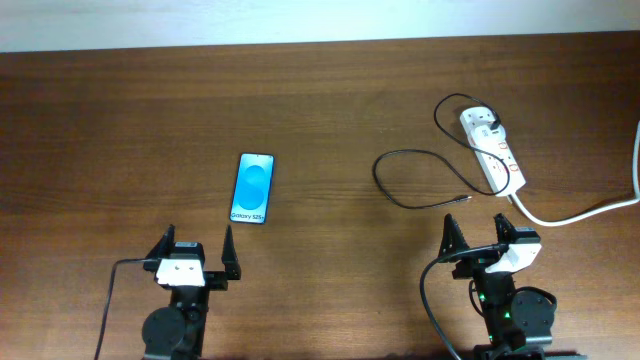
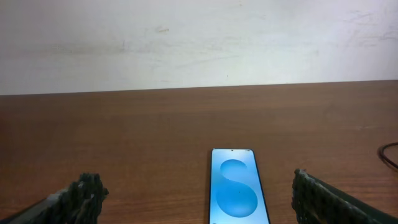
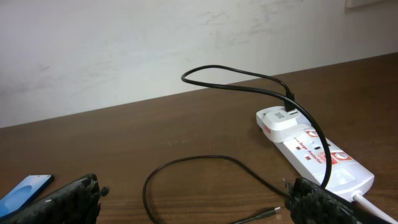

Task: Plug charger to phone and switch on socket

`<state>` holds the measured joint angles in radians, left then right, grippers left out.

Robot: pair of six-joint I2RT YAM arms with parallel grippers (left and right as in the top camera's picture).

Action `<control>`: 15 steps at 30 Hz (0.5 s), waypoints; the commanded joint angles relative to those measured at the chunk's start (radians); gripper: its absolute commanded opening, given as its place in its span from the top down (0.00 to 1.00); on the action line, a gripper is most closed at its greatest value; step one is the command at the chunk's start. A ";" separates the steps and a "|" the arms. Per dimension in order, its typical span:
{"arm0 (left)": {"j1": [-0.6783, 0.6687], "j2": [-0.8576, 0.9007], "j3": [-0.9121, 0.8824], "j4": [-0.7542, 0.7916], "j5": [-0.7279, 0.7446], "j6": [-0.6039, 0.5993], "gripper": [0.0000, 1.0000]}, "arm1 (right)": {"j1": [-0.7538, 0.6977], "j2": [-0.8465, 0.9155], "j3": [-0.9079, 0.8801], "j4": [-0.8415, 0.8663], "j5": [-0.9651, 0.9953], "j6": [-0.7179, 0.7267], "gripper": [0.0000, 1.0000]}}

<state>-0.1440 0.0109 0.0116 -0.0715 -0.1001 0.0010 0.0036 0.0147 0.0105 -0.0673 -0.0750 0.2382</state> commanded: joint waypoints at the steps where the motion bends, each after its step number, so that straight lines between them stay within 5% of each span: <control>1: -0.004 -0.005 -0.003 -0.006 0.018 0.015 0.01 | 0.010 -0.008 -0.005 -0.006 0.009 0.003 0.02; 15: -0.004 -0.005 0.009 -0.031 0.068 0.015 0.01 | 0.010 -0.008 -0.005 -0.007 0.009 0.003 0.02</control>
<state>-0.1440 0.0109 0.0113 -0.0753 -0.0776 0.0010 0.0036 0.0147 0.0105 -0.0673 -0.0746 0.2394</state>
